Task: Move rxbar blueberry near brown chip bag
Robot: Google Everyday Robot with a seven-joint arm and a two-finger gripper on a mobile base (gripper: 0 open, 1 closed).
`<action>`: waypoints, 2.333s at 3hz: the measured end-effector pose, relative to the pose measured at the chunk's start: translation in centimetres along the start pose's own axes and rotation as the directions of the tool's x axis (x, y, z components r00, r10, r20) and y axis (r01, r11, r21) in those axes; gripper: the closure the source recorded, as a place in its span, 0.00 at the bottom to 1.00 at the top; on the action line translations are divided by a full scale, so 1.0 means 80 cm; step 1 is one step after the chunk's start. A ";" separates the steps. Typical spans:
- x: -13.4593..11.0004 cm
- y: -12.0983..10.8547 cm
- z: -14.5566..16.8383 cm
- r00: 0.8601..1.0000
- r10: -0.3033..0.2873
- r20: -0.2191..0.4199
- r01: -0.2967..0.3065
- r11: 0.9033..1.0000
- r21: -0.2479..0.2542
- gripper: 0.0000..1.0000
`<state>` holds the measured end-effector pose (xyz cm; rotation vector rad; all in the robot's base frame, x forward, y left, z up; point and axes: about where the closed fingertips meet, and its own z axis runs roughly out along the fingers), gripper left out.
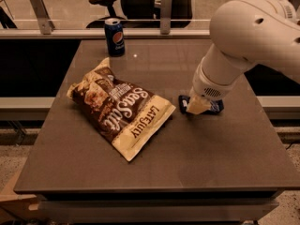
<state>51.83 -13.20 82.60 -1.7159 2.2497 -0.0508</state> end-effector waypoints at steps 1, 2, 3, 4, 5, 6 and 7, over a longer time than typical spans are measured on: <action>0.000 0.000 0.000 1.000 0.000 0.000 0.000 1.000 0.000 0.97; 0.000 0.001 -0.001 1.000 0.000 0.000 0.000 1.000 0.000 0.78; 0.000 0.001 -0.001 1.000 -0.001 0.000 0.001 1.000 0.001 0.56; 0.000 0.002 -0.001 1.000 -0.001 0.000 0.001 1.000 0.001 0.32; 0.001 0.002 -0.001 1.000 -0.001 0.000 0.001 1.000 0.001 0.08; 0.000 0.002 -0.003 1.000 -0.002 -0.001 0.002 1.000 0.001 0.00; 0.000 0.002 -0.003 1.000 -0.002 -0.001 0.002 1.000 0.001 0.00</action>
Offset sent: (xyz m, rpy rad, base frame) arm -0.0002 0.0000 0.0001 0.0001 -0.0003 0.0001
